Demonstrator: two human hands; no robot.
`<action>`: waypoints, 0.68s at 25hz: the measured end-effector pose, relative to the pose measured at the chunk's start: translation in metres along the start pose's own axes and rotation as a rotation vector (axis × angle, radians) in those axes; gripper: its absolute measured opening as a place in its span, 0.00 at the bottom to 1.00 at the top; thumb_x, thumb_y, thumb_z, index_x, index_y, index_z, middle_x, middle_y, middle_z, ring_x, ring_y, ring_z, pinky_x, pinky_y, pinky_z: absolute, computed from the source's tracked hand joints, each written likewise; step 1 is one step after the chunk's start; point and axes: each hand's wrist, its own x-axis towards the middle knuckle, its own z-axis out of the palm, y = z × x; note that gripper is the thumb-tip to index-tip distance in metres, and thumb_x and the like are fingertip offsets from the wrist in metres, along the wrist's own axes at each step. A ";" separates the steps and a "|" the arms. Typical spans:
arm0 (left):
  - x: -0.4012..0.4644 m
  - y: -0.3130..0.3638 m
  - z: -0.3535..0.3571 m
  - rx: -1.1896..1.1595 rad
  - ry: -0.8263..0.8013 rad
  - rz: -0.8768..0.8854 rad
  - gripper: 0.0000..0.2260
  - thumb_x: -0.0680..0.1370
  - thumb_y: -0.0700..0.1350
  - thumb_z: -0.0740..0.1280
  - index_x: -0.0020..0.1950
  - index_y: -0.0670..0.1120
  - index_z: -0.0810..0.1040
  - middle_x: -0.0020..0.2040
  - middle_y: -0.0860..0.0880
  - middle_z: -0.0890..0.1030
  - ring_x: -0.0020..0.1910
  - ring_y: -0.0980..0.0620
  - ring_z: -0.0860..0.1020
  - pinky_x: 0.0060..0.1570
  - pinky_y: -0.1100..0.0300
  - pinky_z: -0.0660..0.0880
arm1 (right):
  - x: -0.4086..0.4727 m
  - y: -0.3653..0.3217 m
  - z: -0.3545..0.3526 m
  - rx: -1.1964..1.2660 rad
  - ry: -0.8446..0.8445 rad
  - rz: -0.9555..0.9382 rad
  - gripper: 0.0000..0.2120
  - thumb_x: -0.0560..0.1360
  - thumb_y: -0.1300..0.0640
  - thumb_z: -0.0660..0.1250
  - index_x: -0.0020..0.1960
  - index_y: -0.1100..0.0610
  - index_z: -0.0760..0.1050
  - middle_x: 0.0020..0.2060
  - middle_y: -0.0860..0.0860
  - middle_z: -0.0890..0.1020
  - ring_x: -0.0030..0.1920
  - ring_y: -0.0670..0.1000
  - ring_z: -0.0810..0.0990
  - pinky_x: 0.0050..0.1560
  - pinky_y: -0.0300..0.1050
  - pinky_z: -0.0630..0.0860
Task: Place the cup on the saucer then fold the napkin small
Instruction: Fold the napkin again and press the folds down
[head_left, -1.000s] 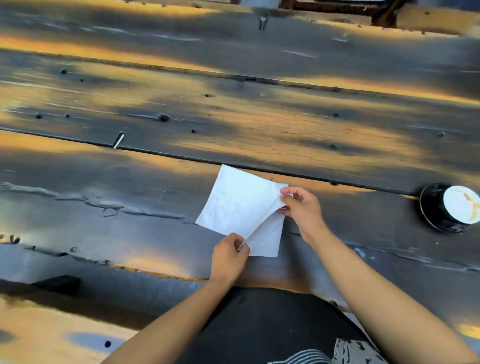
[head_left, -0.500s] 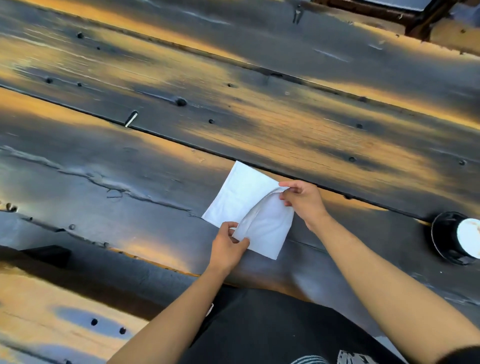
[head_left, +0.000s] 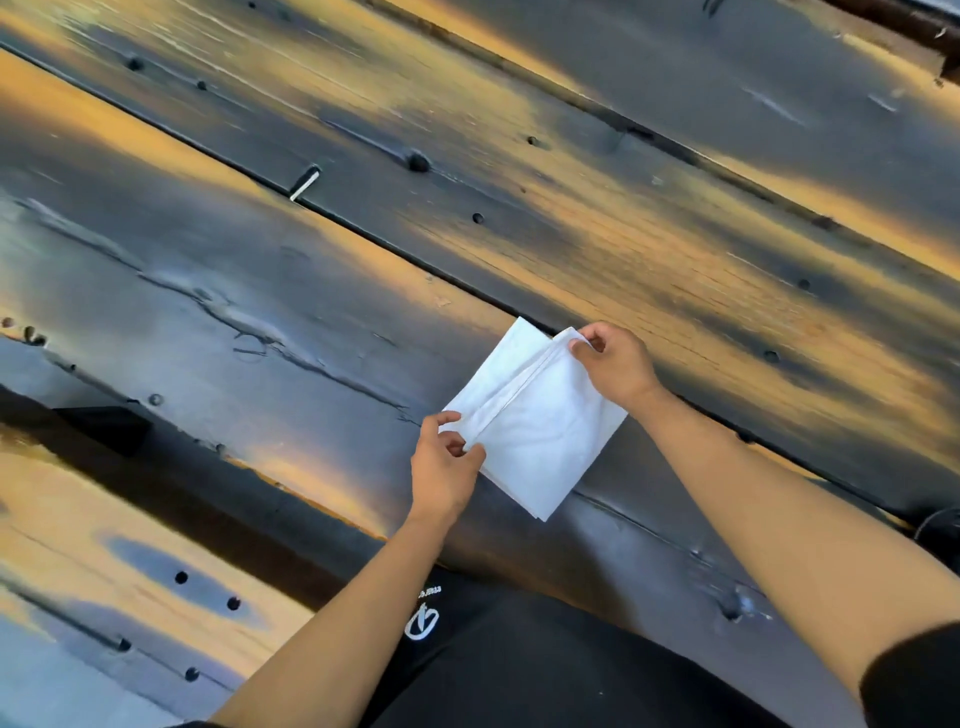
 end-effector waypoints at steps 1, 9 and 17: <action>0.003 0.001 -0.002 -0.007 0.026 -0.012 0.17 0.75 0.41 0.72 0.60 0.53 0.73 0.40 0.49 0.78 0.36 0.59 0.76 0.32 0.72 0.72 | 0.007 -0.002 0.005 0.001 -0.013 -0.001 0.07 0.79 0.53 0.66 0.49 0.55 0.80 0.41 0.46 0.81 0.41 0.46 0.76 0.39 0.38 0.70; 0.017 -0.002 -0.013 0.155 0.139 -0.098 0.08 0.78 0.49 0.70 0.55 0.51 0.76 0.44 0.55 0.82 0.43 0.58 0.81 0.36 0.72 0.70 | 0.036 -0.015 0.041 -0.057 -0.039 -0.073 0.05 0.80 0.53 0.65 0.48 0.52 0.79 0.35 0.40 0.77 0.37 0.41 0.74 0.36 0.34 0.67; 0.023 -0.004 -0.017 0.479 0.169 0.020 0.08 0.77 0.50 0.68 0.48 0.47 0.73 0.42 0.50 0.78 0.42 0.49 0.77 0.43 0.53 0.77 | 0.032 -0.014 0.054 -0.167 0.151 -0.074 0.12 0.79 0.45 0.64 0.52 0.53 0.77 0.45 0.47 0.82 0.46 0.50 0.79 0.47 0.47 0.77</action>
